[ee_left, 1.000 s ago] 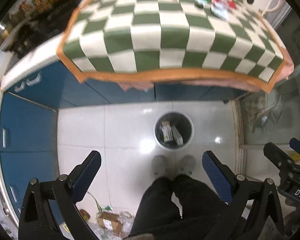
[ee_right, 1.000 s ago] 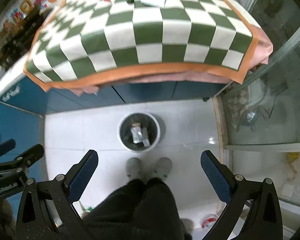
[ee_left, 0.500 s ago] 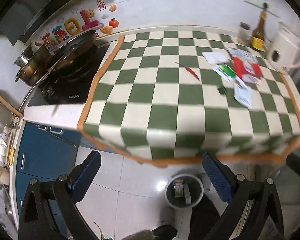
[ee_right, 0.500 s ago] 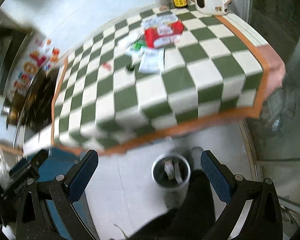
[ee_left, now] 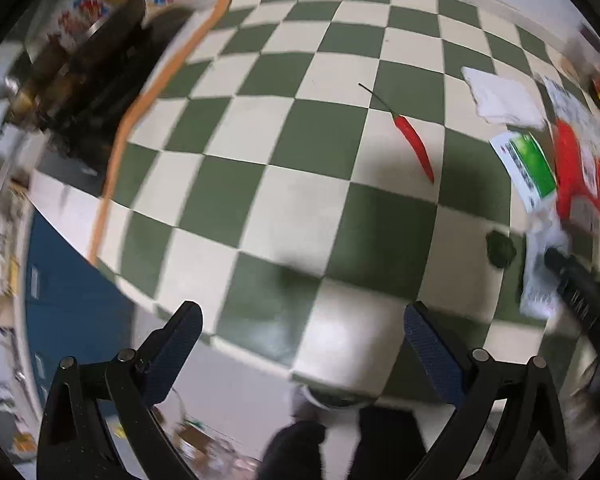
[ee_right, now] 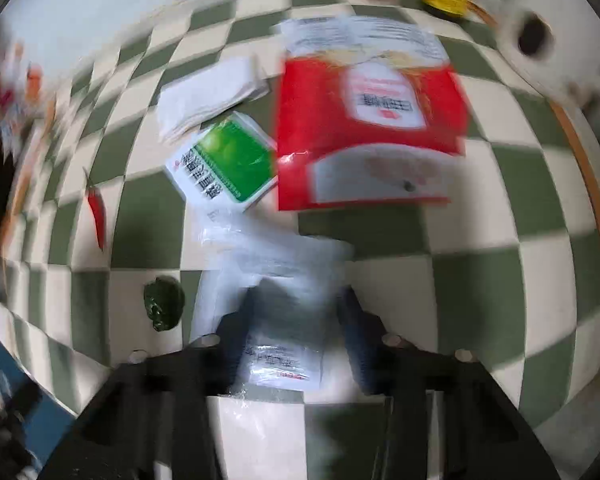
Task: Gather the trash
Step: 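Grasp the red chili with left tool while right tool grasps white sachet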
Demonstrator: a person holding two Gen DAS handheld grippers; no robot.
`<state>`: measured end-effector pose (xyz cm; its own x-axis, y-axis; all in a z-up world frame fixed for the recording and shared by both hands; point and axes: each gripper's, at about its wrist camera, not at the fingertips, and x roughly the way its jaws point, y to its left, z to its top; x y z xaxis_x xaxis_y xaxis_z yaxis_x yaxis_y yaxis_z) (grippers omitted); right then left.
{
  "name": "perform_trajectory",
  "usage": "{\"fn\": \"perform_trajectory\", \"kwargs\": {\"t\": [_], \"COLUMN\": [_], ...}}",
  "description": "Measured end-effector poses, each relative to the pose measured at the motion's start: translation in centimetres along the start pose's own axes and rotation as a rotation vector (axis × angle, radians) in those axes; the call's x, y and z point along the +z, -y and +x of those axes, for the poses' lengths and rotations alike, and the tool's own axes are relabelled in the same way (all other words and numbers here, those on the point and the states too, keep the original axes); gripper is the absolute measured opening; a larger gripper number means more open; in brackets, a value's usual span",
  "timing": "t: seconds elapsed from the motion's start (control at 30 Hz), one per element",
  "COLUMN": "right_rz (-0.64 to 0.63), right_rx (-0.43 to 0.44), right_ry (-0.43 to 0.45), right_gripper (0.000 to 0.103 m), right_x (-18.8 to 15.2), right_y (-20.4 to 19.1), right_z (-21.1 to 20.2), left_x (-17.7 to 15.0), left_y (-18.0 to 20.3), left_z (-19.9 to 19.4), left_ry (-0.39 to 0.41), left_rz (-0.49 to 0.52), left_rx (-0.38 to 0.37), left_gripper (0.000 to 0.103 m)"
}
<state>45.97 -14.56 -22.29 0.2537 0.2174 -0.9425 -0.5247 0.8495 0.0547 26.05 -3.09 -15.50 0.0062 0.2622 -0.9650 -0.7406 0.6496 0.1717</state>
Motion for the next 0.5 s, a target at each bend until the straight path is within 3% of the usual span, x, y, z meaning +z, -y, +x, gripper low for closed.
{"fn": "perform_trajectory", "kwargs": {"t": [0.07, 0.1, 0.27, 0.33, 0.4, 0.43, 0.5], "right_rz": [-0.062, -0.073, -0.062, -0.049, -0.031, -0.015, 0.007], "right_rx": [-0.005, 0.01, 0.069, 0.078, 0.077, 0.079, 0.078], "right_ry": [0.02, 0.021, 0.064, 0.075, 0.076, 0.07, 0.064], "right_gripper": [0.011, 0.01, 0.005, 0.005, 0.005, 0.005, 0.005], "right_x": [0.7, 1.2, 3.6, 4.3, 4.8, 5.3, 5.3], "right_y": [-0.8, -0.8, 0.9, 1.7, 2.5, 3.2, 4.0], "right_z": [0.5, 0.7, -0.1, -0.9, -1.2, -0.9, -0.8], "left_x": [1.6, 2.4, 7.2, 8.7, 9.8, 10.4, 11.4], "left_y": [0.5, 0.7, 2.9, 3.7, 4.4, 4.9, 5.8], "left_z": [1.0, 1.4, 4.0, 5.1, 6.2, 6.2, 5.9], "left_ry": [-0.019, -0.026, -0.054, -0.066, -0.075, -0.057, -0.028], "left_rz": [-0.04, -0.061, -0.138, -0.148, -0.158, -0.146, -0.091], "left_rx": [-0.047, -0.069, -0.245, -0.27, -0.292, -0.266, -0.231], "left_gripper": [0.097, 0.09, 0.084, 0.079, 0.064, 0.064, 0.039]}}
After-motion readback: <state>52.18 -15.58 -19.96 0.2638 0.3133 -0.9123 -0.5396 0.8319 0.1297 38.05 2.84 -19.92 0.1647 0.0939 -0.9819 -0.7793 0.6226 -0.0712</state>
